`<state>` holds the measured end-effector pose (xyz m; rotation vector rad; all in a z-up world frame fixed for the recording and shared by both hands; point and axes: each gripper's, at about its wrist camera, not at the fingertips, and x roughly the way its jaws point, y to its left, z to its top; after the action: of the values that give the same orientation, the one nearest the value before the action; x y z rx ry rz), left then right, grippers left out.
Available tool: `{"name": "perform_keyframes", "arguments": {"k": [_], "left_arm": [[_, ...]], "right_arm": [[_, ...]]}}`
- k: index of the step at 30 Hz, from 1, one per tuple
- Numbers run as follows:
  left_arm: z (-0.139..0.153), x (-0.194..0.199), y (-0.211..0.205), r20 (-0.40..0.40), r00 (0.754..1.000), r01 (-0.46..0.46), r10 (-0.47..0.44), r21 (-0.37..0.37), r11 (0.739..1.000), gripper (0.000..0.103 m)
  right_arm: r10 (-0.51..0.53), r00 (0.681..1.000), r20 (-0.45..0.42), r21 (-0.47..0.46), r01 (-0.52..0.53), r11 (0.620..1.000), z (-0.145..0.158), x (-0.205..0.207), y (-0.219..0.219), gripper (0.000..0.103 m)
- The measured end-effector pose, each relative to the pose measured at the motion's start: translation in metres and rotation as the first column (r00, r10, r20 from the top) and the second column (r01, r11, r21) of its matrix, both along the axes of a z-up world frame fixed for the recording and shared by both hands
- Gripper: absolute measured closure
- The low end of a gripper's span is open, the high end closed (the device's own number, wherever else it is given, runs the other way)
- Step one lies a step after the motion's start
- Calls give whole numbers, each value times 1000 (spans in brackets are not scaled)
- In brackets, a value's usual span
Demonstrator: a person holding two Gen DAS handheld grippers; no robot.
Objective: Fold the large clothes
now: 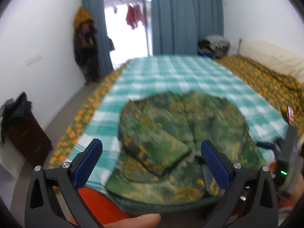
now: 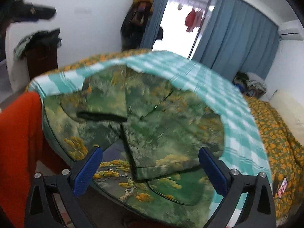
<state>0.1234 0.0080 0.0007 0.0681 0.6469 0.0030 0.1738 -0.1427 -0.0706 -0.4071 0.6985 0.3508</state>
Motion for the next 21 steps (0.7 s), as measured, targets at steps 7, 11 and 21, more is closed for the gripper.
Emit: {"name": "perform_keyframes", "arguments": {"k": [7, 11, 21], "left_arm": [[-29, 7, 2, -111, 993, 33, -36, -32, 999, 0], [-40, 13, 2, -125, 991, 32, -35, -31, 999, 0], [-78, 56, -6, -256, 963, 90, -89, -4, 996, 1]], "right_arm": [[2, 998, -68, -121, -10, 993, -67, 57, 18, 2], [-108, 983, -150, -9, 108, 994, -85, 81, -15, 16], [-255, 965, -58, 219, 262, 940, 3, 42, -123, 90]]}}
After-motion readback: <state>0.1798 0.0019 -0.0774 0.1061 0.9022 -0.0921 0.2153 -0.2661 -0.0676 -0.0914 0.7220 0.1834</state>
